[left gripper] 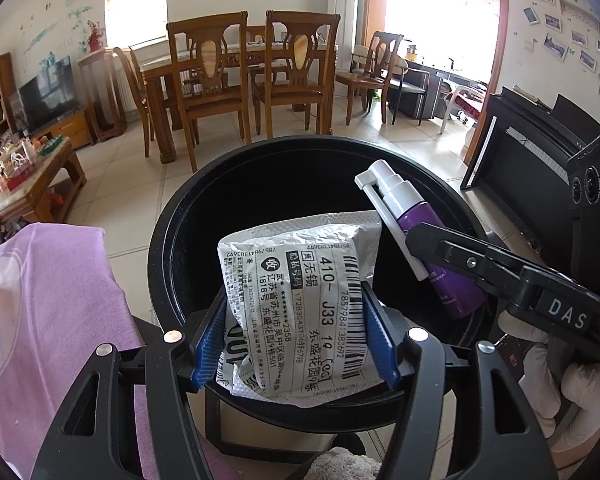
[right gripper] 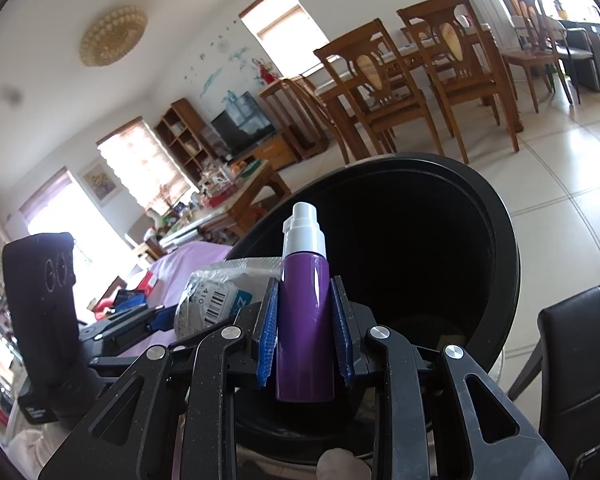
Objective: Collect trash
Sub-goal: 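Open both grippers to drop the bag and bottle into the bin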
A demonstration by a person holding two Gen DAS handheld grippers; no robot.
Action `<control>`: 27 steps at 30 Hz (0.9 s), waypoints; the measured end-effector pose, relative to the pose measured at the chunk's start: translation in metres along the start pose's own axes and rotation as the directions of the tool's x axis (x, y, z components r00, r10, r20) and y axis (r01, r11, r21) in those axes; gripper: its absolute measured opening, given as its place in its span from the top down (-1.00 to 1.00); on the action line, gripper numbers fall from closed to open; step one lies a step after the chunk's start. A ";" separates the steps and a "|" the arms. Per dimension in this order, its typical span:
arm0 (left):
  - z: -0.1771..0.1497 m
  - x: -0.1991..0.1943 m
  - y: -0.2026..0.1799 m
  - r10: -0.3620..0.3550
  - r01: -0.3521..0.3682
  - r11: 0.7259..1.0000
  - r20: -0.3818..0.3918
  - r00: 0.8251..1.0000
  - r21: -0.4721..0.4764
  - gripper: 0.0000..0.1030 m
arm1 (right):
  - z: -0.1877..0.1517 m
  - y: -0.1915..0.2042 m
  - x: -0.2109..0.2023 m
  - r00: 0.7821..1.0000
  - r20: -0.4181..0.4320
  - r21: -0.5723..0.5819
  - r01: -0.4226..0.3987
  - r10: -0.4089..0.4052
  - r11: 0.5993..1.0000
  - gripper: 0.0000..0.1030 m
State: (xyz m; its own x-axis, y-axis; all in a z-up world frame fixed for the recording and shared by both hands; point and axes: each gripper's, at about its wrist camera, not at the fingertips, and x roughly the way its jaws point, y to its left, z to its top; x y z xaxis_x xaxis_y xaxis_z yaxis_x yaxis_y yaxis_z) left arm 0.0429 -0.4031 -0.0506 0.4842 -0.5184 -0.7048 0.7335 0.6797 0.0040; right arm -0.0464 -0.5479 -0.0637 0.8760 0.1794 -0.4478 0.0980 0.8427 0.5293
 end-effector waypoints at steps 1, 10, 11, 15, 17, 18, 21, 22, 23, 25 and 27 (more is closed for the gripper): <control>0.001 0.000 0.000 0.001 -0.001 1.000 0.000 1.000 -0.001 -0.21 | 0.000 0.000 0.001 1.000 0.001 -0.002 0.002 -0.002 1.000 0.50; 0.001 -0.003 0.001 0.005 -0.005 1.000 0.012 1.000 -0.003 -0.29 | 0.000 -0.001 0.001 1.000 0.003 0.004 -0.004 0.004 1.000 0.45; 0.001 -0.003 0.001 0.004 -0.004 1.000 0.014 1.000 -0.002 -0.29 | 0.000 -0.001 0.000 1.000 0.006 0.003 -0.005 0.005 1.000 0.41; 0.001 -0.005 0.001 0.008 -0.008 1.000 0.018 1.000 -0.001 -0.30 | -0.001 0.001 -0.004 1.000 0.028 0.001 0.008 -0.008 1.000 -0.15; 0.000 -0.008 0.000 0.007 -0.007 1.000 0.024 1.000 -0.002 -0.30 | -0.001 0.000 -0.004 1.000 0.027 0.017 0.003 -0.004 1.000 -0.17; -0.001 -0.010 0.000 0.006 -0.006 1.000 0.029 1.000 -0.005 -0.33 | -0.001 0.000 -0.005 1.000 0.028 0.019 0.006 -0.006 1.000 -0.17; -0.005 -0.021 0.003 0.012 -0.011 1.000 0.054 0.998 -0.014 -0.52 | -0.002 0.004 -0.005 0.999 0.032 0.018 0.008 -0.009 1.000 -0.17; -0.006 -0.027 0.004 0.012 -0.011 1.000 0.066 0.998 -0.015 -0.52 | -0.002 0.006 -0.006 0.999 0.035 0.015 0.008 -0.009 1.000 -0.16; -0.008 -0.034 0.006 0.011 -0.010 1.000 0.077 0.997 -0.017 -0.52 | -0.002 0.008 -0.007 0.999 0.037 0.011 0.008 -0.009 1.000 -0.16; -0.012 -0.048 0.010 0.012 -0.010 1.000 0.097 0.995 -0.026 -0.52 | -0.002 0.017 -0.008 0.999 0.038 -0.004 0.006 -0.006 1.000 -0.16; -0.018 -0.065 0.017 0.017 -0.012 0.999 0.120 0.993 -0.039 -0.52 | -0.001 0.026 -0.009 0.999 0.038 -0.023 0.003 -0.003 1.000 -0.16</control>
State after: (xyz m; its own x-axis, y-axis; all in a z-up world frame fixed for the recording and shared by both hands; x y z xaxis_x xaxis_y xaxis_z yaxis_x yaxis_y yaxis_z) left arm 0.0156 -0.3490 -0.0175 0.5501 -0.5654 -0.6146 0.7085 0.7055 -0.0148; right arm -0.0520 -0.5275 -0.0466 0.8929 0.1580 -0.4217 0.0901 0.8548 0.5111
